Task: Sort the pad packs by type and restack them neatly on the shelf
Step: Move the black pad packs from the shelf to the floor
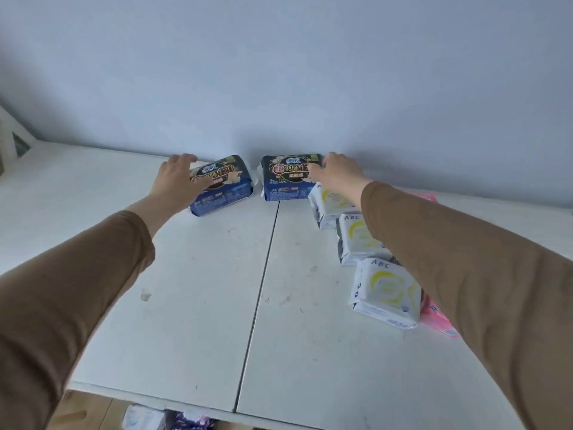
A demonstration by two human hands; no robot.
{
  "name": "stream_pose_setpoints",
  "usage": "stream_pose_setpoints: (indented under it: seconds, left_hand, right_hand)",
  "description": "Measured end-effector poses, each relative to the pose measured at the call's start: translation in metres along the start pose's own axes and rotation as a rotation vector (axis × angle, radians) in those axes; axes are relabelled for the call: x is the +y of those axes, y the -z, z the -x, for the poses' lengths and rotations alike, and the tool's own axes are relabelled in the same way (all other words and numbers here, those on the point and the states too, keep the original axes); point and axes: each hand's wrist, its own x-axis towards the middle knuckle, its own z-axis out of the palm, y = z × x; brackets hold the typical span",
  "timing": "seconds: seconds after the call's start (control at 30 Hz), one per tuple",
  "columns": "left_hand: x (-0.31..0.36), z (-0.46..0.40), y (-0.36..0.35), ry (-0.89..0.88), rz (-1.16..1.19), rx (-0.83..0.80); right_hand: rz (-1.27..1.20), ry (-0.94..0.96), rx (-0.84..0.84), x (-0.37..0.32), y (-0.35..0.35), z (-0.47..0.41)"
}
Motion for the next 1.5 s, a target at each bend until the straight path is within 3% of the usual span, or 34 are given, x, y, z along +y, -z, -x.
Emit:
stream_pose_setpoints:
  seconds: [0.1, 0.17, 0.23, 0.3, 0.7, 0.87, 1.07, 1.23, 1.5]
  left_hand:
    - [-0.01, -0.025, -0.001, 0.058, -0.058, -0.105]
    - [-0.015, -0.037, -0.001, 0.089, -0.072, -0.215]
    - [-0.017, -0.044, -0.002, 0.098, -0.052, -0.342]
    - [-0.018, -0.047, -0.002, 0.097, -0.013, -0.409]
    - [-0.02, -0.006, 0.017, 0.06, 0.087, -0.275]
    - [-0.033, 0.046, 0.043, 0.025, 0.214, -0.216]
    - [-0.067, 0.157, 0.073, -0.063, 0.388, -0.302]
    - [-0.102, 0.263, 0.09, -0.163, 0.406, -0.36]
    - [-0.169, 0.391, 0.089, -0.137, 0.383, -0.537]
  right_hand:
    - [-0.065, -0.003, -0.17, 0.004, -0.008, -0.028]
    - [-0.276, -0.032, -0.3, 0.007, -0.014, -0.04]
    - [-0.446, -0.059, -0.376, 0.008, -0.018, -0.051]
    - [-0.454, -0.05, -0.407, 0.006, -0.02, -0.06]
    - [-0.595, 0.098, -0.202, -0.028, -0.013, -0.032]
    - [-0.701, 0.121, -0.081, -0.039, -0.016, 0.045]
    - [-0.832, 0.07, -0.001, -0.037, -0.042, 0.2]
    - [-0.957, 0.04, -0.046, -0.035, -0.076, 0.332]
    - [-1.01, -0.001, -0.275, -0.016, -0.141, 0.473]
